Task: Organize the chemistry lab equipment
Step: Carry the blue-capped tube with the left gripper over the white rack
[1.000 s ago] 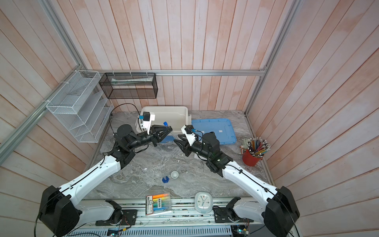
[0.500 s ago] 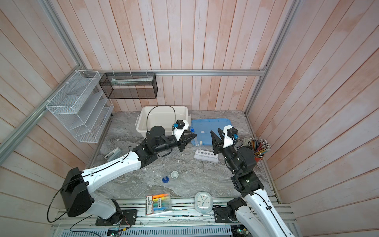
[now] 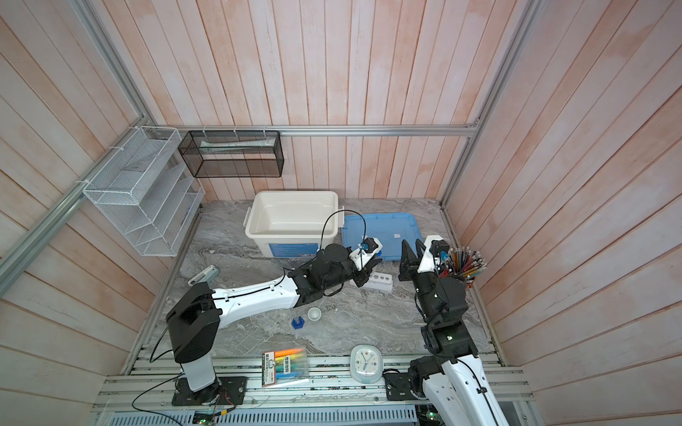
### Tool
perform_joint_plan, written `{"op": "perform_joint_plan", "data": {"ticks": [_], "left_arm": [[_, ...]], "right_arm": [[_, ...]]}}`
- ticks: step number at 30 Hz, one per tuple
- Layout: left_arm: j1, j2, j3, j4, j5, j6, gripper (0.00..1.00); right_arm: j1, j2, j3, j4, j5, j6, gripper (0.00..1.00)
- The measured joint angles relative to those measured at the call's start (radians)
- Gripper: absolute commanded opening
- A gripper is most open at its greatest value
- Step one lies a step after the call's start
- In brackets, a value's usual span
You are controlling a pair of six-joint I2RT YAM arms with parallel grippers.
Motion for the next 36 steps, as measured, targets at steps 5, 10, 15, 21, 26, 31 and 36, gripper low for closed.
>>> {"op": "perform_joint_plan", "data": {"ticks": [5,10,15,21,26,31,36], "left_arm": [[0.002,0.047,-0.004,0.041,-0.065,0.007,0.03],[0.002,0.083,-0.019,0.119,-0.108,0.006,0.03],[0.003,0.118,-0.032,0.189,-0.119,0.005,0.03],[0.009,0.144,-0.052,0.248,-0.121,-0.012,0.03],[0.014,0.146,-0.069,0.274,-0.121,-0.024,0.03],[0.014,0.146,-0.09,0.296,-0.126,-0.036,0.03],[0.014,0.15,-0.101,0.308,-0.132,-0.047,0.03]], "right_arm": [[-0.029,0.0,-0.004,0.003,-0.002,0.011,0.4],[-0.042,0.005,-0.004,0.013,-0.015,0.02,0.4],[-0.045,0.015,-0.004,0.018,-0.027,0.022,0.4],[-0.051,0.017,-0.004,0.018,-0.038,0.022,0.4],[-0.057,0.021,-0.007,0.025,-0.04,0.026,0.4],[-0.058,0.024,-0.02,0.033,-0.045,0.033,0.4],[-0.063,0.023,-0.029,0.041,-0.047,0.04,0.4]]}}
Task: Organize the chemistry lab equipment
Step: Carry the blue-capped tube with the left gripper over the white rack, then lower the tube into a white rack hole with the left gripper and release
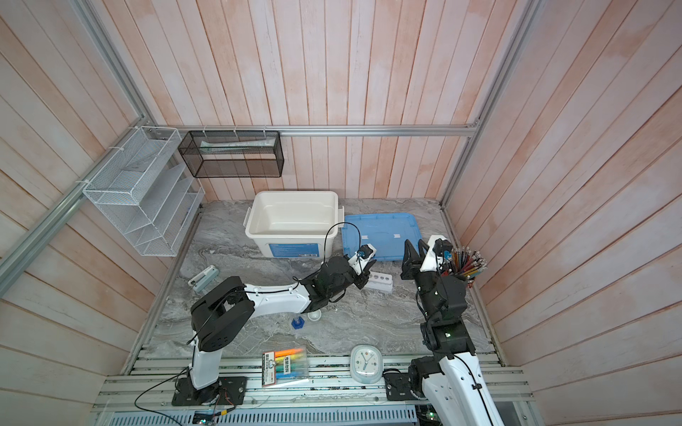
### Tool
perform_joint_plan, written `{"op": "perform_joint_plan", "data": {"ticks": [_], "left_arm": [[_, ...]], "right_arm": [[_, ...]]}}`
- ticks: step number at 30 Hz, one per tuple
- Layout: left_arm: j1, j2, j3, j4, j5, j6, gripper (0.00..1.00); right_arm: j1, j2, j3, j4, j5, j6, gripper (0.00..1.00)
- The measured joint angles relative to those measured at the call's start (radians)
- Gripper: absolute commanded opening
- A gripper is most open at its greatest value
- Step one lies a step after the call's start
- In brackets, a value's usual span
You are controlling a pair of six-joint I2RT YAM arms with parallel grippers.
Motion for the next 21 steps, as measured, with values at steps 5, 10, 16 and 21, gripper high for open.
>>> {"op": "perform_joint_plan", "data": {"ticks": [5,10,16,21], "left_arm": [[0.0,0.002,0.0,0.005,0.0,-0.012,0.03],[0.0,0.002,0.0,0.005,0.0,-0.023,0.03],[0.0,0.006,0.0,0.01,0.005,-0.04,0.03],[-0.006,0.021,-0.004,0.015,0.009,-0.056,0.03]], "right_arm": [[-0.002,0.0,-0.004,0.003,-0.002,0.005,0.4],[-0.005,-0.001,-0.006,0.003,-0.007,0.008,0.4],[-0.006,-0.009,-0.021,0.005,-0.007,0.008,0.4],[-0.008,-0.01,-0.026,0.006,-0.008,0.008,0.4]]}}
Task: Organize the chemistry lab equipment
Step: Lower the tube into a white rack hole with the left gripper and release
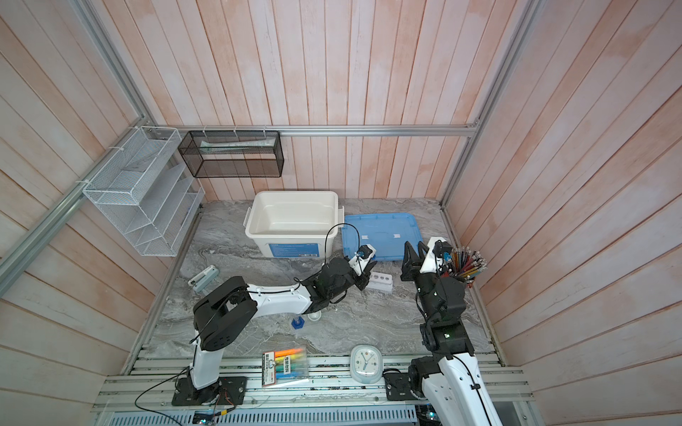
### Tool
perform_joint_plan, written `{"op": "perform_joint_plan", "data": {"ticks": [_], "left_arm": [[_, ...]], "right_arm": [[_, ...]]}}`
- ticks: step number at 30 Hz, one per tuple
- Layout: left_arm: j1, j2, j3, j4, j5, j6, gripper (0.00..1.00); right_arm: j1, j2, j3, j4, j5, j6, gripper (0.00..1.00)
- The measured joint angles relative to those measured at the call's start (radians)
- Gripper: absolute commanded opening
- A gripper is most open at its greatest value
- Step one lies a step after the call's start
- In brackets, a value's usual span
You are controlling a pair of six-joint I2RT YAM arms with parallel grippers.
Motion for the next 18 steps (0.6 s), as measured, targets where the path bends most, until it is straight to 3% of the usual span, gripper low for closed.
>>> {"op": "perform_joint_plan", "data": {"ticks": [18], "left_arm": [[-0.005,0.051,-0.019,0.034,-0.013,-0.003,0.03]], "right_arm": [[-0.009,-0.003,-0.013,0.004,-0.01,0.007,0.4]]}}
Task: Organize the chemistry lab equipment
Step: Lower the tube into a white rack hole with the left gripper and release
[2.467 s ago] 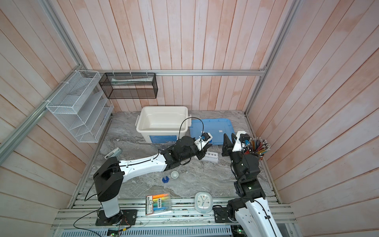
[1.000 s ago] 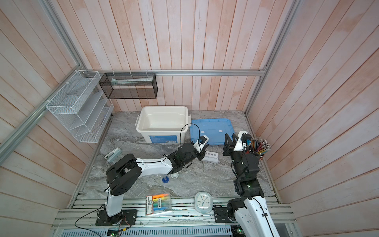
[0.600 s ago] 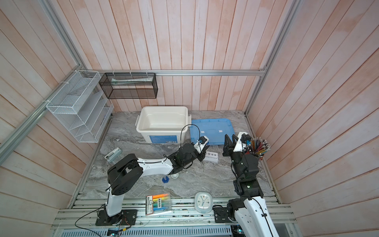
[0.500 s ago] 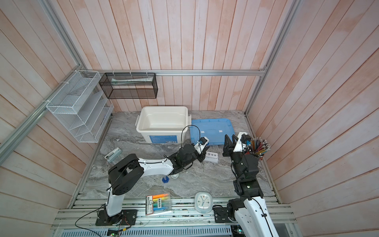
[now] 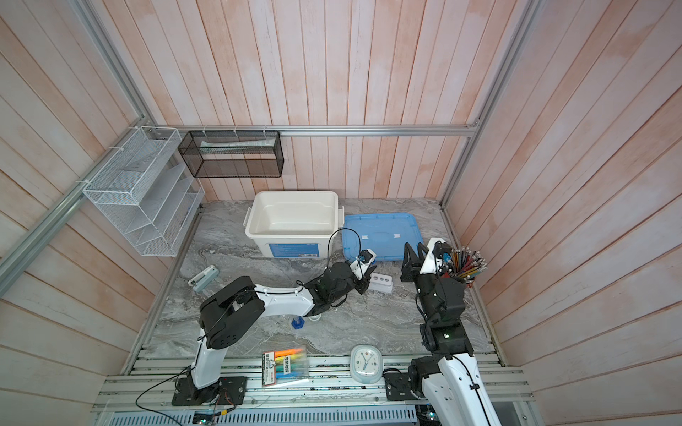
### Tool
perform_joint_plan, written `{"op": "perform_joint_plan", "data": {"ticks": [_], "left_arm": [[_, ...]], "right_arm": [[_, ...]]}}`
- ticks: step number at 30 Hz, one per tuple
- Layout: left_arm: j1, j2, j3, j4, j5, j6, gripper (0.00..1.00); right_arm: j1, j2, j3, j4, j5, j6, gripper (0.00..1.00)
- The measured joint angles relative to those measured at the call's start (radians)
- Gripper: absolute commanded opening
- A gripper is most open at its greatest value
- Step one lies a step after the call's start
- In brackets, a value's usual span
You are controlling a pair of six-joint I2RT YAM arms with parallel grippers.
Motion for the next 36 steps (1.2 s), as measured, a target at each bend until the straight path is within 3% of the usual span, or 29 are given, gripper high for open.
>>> {"op": "perform_joint_plan", "data": {"ticks": [11,15,18,22,29,36], "left_arm": [[-0.001,0.02,-0.004,0.044,-0.006,0.0,0.07],[-0.001,0.023,-0.004,0.05,-0.007,0.0,0.14],[-0.001,0.023,-0.004,0.05,-0.007,0.001,0.3],[-0.001,0.023,-0.012,0.043,-0.007,0.003,0.42],[-0.002,0.023,-0.019,0.037,-0.011,0.007,0.52],[-0.002,0.021,-0.024,0.037,-0.01,0.008,0.56]], "right_arm": [[-0.004,0.003,-0.014,0.018,-0.008,0.001,0.4],[-0.008,0.004,-0.014,0.019,-0.014,0.001,0.4],[-0.009,0.006,-0.014,0.019,-0.019,0.001,0.4],[-0.01,0.007,-0.014,0.019,-0.022,0.001,0.4],[-0.012,0.007,-0.014,0.019,-0.027,0.006,0.4],[-0.012,0.007,-0.014,0.019,-0.027,0.016,0.4]]}}
